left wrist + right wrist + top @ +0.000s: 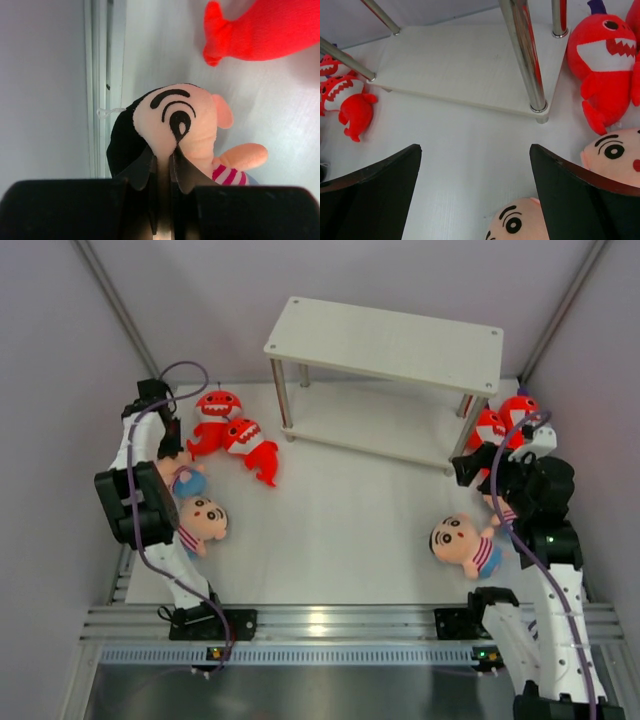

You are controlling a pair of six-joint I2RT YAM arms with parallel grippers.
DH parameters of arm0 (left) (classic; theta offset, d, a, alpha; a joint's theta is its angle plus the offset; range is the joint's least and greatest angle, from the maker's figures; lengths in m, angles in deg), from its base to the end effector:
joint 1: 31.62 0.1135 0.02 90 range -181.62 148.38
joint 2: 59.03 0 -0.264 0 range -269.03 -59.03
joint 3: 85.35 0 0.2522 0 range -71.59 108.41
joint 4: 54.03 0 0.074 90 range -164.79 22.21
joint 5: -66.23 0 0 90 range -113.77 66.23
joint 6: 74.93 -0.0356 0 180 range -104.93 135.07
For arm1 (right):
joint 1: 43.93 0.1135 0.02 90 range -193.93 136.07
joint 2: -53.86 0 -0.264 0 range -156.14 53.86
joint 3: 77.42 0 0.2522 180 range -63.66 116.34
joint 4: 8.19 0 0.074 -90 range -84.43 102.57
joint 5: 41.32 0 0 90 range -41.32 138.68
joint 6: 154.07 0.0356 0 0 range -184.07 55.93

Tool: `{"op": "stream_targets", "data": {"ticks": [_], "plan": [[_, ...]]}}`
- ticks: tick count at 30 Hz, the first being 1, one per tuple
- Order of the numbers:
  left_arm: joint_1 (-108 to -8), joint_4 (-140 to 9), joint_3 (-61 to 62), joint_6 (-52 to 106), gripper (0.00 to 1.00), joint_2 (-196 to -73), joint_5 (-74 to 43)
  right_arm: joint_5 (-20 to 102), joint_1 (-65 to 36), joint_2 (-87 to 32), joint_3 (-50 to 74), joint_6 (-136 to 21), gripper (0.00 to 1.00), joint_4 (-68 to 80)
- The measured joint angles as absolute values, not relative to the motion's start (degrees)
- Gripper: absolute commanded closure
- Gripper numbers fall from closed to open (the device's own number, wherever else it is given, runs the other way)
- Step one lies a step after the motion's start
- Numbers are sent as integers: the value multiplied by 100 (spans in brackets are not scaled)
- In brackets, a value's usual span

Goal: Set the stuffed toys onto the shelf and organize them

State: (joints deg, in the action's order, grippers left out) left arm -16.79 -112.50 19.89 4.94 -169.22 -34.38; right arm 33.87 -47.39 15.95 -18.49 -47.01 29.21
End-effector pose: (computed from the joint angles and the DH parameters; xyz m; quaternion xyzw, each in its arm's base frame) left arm 0.3958 0.1116 0.2420 -0.0610 0.9674 0.1373 0.2040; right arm 0.1514 0.0000 0.3356 0.0654 0.7950 0.1728 0.5778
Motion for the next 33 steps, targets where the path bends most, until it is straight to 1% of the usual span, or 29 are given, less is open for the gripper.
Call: {"op": "stream_targets", "data": {"ticks": [1,3,4,7,10,12,13,16,18,19,22,27,33], "plan": [[-1677,-11280,1983,491,100,-16717,-3331,3391,-4739,1634,-1801,-4716,12,2921],[-1675,-11291,1976,491,100,-16241,-3084,3360,-4739,1726,-1694,-4754,18,2914],[-1675,-11285,1976,491,100,-15906,-2927,3293,-4737,1768,-1617,-4762,24,2899],[-1683,-11287,1998,498,100,-14888,-2155,2991,-4630,1735,-1261,-4749,28,2846],[-1740,-11291,2206,638,100,-14099,-1471,2967,-4022,1494,-760,-4708,29,2612],[-1764,-11289,2440,793,100,-13784,-973,3428,-3174,1169,-374,-4767,26,2457],[-1779,-11287,2545,896,100,-13672,-719,3715,-2560,909,-124,-4869,21,2352],[-1834,-11294,2667,1151,100,-13541,-131,4954,-294,-296,927,-5372,14,2210],[-1937,-11333,2667,1250,100,-13559,11,5076,629,-1240,1679,-5565,13,1952],[-2005,-11368,2665,1280,100,-13574,44,5017,930,-1732,2018,-5597,13,1806],[-2326,-11464,2582,1363,100,-13594,52,4816,1195,-3111,3008,-5547,13,1736],[-2754,-11584,2501,1394,100,-13594,-48,4678,1274,-4803,4374,-5346,13,1742],[-2802,-11608,2501,1390,100,-13594,-131,4456,1486,-5651,4783,-5132,15,1801]]}}
